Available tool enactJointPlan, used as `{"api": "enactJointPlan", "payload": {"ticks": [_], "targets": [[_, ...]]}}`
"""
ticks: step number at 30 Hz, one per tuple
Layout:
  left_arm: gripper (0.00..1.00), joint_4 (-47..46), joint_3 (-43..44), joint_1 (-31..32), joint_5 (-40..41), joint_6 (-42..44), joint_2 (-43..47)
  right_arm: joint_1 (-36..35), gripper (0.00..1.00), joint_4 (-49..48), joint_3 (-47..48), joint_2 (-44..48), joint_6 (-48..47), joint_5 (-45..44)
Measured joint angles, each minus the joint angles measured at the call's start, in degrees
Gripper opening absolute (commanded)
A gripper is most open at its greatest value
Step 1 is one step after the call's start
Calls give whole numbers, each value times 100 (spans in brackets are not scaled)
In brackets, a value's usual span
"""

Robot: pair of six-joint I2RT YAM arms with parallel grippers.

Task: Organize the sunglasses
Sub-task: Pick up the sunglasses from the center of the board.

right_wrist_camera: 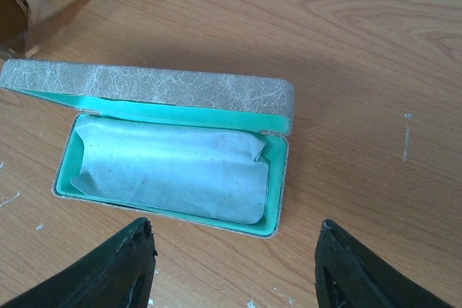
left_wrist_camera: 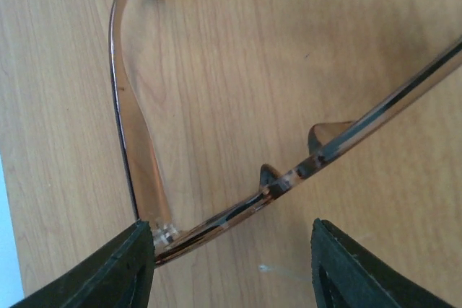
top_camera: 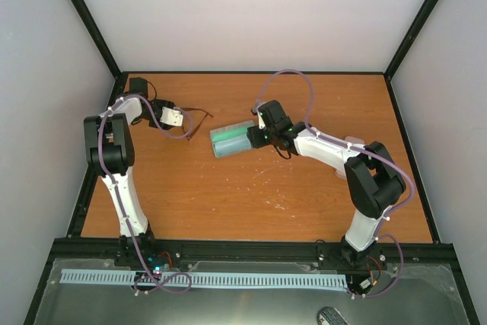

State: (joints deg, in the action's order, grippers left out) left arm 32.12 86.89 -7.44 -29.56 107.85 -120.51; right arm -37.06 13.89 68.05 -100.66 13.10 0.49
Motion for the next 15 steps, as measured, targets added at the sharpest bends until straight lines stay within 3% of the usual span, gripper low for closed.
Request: {"api": "enactJointPlan", "payload": {"ticks": [5, 10, 15], "targets": [[52, 81, 367, 0, 166, 24, -227, 4, 59, 0, -9, 0, -9, 2], [32, 70, 586, 13, 221, 83, -361, 22, 59, -2, -9, 0, -20, 20], [22, -15, 603, 48, 205, 90, -361, 33, 59, -2, -13, 0, -22, 33]]}}
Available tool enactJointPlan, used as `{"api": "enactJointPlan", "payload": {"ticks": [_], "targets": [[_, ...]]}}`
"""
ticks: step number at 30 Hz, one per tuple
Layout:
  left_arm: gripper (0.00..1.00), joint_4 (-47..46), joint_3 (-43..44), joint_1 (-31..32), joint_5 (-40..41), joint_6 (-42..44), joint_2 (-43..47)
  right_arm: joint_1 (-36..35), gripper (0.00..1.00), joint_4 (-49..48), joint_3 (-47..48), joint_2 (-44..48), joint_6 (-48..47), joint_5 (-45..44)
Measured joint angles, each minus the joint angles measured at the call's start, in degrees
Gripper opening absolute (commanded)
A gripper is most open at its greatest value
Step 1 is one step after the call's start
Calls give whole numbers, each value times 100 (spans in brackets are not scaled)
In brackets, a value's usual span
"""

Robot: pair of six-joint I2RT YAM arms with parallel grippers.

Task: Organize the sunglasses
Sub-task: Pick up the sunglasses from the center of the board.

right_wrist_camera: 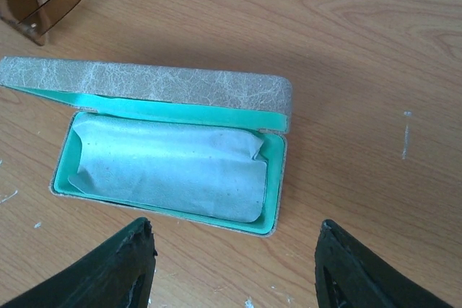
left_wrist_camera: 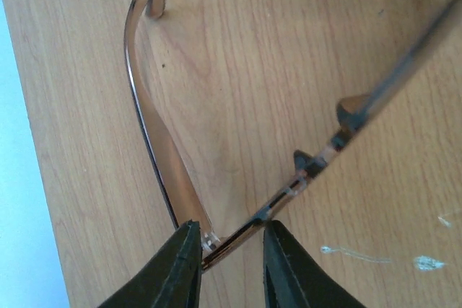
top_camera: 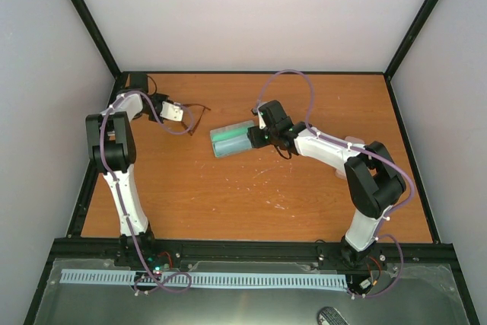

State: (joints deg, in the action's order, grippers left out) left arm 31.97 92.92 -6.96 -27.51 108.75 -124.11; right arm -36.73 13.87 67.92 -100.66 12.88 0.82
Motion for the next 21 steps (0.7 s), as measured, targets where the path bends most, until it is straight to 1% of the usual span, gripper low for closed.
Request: {"api": "enactJointPlan", "payload": {"ticks": [6, 12, 17, 21], "targets": [[16, -79, -74, 11, 22, -9, 31, 7, 59, -4, -26, -2, -2, 20], [7, 24, -417, 22, 133, -28, 33, 7, 58, -37, -26, -2, -2, 50], [2, 46, -431, 24, 168, -122, 74, 7, 58, -46, -26, -2, -2, 98], [1, 52, -431, 24, 205, -350, 109, 7, 58, -59, -28, -2, 0, 129]]}}
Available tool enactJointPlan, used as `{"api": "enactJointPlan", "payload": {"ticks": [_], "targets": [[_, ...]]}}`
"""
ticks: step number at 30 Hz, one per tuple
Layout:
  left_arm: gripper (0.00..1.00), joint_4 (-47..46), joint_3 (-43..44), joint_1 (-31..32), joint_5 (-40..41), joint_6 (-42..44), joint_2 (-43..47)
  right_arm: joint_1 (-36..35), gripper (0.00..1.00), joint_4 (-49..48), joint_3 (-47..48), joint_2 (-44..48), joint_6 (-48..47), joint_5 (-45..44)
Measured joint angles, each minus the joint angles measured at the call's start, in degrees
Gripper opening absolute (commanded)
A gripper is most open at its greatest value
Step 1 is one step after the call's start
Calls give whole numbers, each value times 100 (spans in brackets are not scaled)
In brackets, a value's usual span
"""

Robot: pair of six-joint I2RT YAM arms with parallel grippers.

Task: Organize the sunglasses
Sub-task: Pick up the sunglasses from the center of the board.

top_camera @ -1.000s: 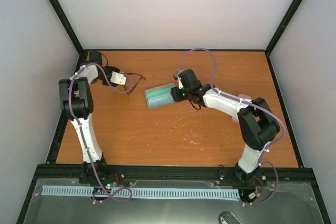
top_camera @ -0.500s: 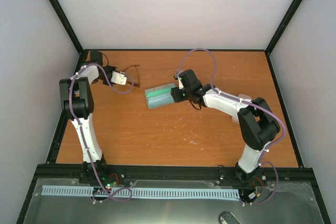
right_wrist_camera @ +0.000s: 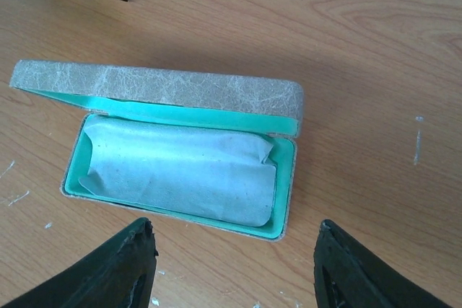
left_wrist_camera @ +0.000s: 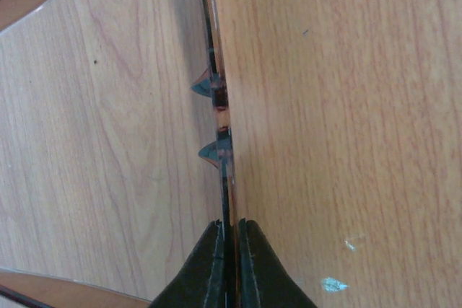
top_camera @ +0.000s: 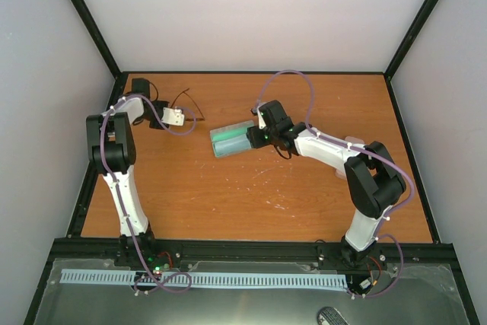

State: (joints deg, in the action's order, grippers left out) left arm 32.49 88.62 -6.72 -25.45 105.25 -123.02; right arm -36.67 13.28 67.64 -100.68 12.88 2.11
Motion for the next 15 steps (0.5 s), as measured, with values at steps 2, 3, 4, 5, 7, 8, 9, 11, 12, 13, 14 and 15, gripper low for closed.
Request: {"api": "enactJointPlan", "payload": {"ticks": [2, 3, 4, 5, 7, 8, 9, 11, 12, 13, 14, 15], "targets": [[1, 11, 0, 0, 4, -221, 22, 0, 59, -90, -31, 4, 2, 9], [0, 35, 4, 0, -4, -343, 46, -2, 59, -155, -63, 11, 2, 13], [1, 85, 17, 0, -37, -503, 68, 0, 60, -234, -111, 26, 4, 13], [1, 125, 31, 0, -83, -636, 98, 0, 62, -321, -181, 66, 17, 17], [1, 216, 35, 0, -229, -953, 216, 0, 66, -516, -337, 184, 59, 26], [1, 238, 22, 0, -328, -1143, 313, 0, 67, -671, -457, 297, 105, 44], [1, 225, -13, 0, -428, -1342, 435, 0, 69, -772, -527, 385, 162, 70], [1, 122, -227, 0, -643, -1814, 804, 2, 69, -1043, -603, 542, 330, 181], [1, 59, -382, 0, -758, -2061, 1038, 4, 69, -1226, -603, 584, 468, 289], [1, 4, -535, 0, -874, -2304, 1270, 4, 69, -1397, -603, 592, 595, 415], [1, -90, -706, 0, -988, -2553, 1506, 11, 69, -1598, -588, 581, 787, 623], [1, -201, -894, 0, -1102, -2798, 1749, 11, 69, -1746, -555, 540, 979, 817]]}}
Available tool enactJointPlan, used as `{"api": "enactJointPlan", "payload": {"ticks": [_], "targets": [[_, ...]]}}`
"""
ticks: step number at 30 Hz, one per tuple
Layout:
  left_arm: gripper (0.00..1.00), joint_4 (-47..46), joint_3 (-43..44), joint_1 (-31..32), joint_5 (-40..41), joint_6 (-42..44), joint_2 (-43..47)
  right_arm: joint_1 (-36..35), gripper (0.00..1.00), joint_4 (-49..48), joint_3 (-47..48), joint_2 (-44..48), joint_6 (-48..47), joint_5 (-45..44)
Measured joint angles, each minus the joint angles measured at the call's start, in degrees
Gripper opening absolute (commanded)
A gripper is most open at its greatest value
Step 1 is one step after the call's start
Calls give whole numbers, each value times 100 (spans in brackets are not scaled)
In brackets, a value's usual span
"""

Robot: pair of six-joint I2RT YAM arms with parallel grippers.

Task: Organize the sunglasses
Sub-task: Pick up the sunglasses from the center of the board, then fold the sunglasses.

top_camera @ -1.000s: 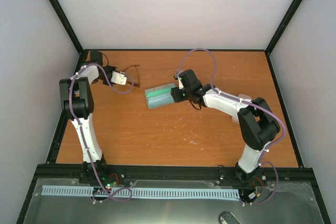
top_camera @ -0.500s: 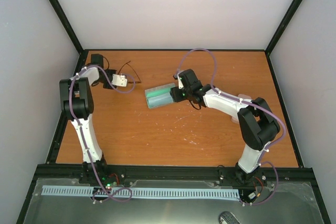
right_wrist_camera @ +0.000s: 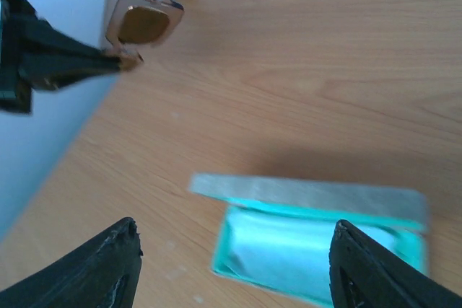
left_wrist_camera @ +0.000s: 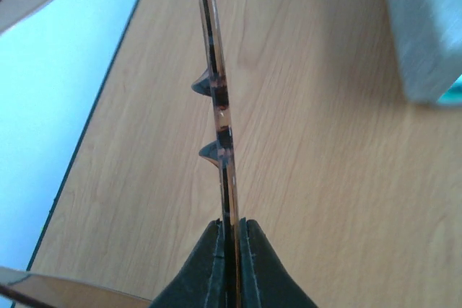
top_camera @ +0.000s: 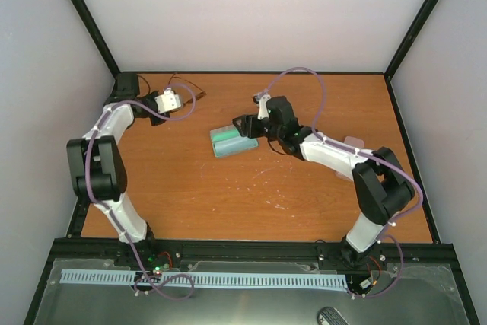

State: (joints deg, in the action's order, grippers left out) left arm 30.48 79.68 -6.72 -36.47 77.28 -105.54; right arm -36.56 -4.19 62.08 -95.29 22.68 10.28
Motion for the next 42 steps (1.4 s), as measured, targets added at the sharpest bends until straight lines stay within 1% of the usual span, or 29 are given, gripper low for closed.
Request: {"api": "enactJointPlan", "payload": {"ticks": [2, 4, 7, 9, 13, 16, 21, 25, 30, 35, 40, 42], "targets": [[0, -208, -380, 4, -208, -446, 452, 2, 70, -365, 166, -221, 518, 466], [1, -391, -710, 4, -428, -881, 828, -26, 70, -861, 402, -627, 1056, 870], [1, -503, -911, 4, -649, -1397, 1069, -151, 70, -1342, 802, -1333, 1661, 1161], [1, -564, -957, 4, -734, -1727, 1119, -284, 71, -1392, 1049, -1687, 1860, 1196], [1, -758, -1163, 13, -769, -2264, 1220, -660, 71, -1198, 1762, -2203, 1989, 1062], [0, -905, -1364, 55, -678, -2546, 1360, -870, 71, -1215, 2059, -2243, 2059, 942], [1, -1292, -1779, 404, -188, -2870, 1580, -1069, 72, -1270, 2319, -2243, 2181, 494], [1, -1537, -2031, 763, 245, -3058, 1661, -1075, 71, -1093, 2413, -2245, 2260, 55], [1, -1718, -2079, 929, 590, -3171, 1744, -1097, 68, -754, 2643, -2299, 2378, -468], [1, -1873, -2127, 992, 793, -3270, 1891, -1102, 66, -586, 2855, -2330, 2518, -734], [1, -1917, -2179, 1067, 841, -3351, 2035, -1106, 61, -573, 2929, -2455, 2669, -927], [1, -1919, -2194, 1093, 859, -3383, 2087, -1106, 57, -577, 3014, -2564, 2732, -949]]}}
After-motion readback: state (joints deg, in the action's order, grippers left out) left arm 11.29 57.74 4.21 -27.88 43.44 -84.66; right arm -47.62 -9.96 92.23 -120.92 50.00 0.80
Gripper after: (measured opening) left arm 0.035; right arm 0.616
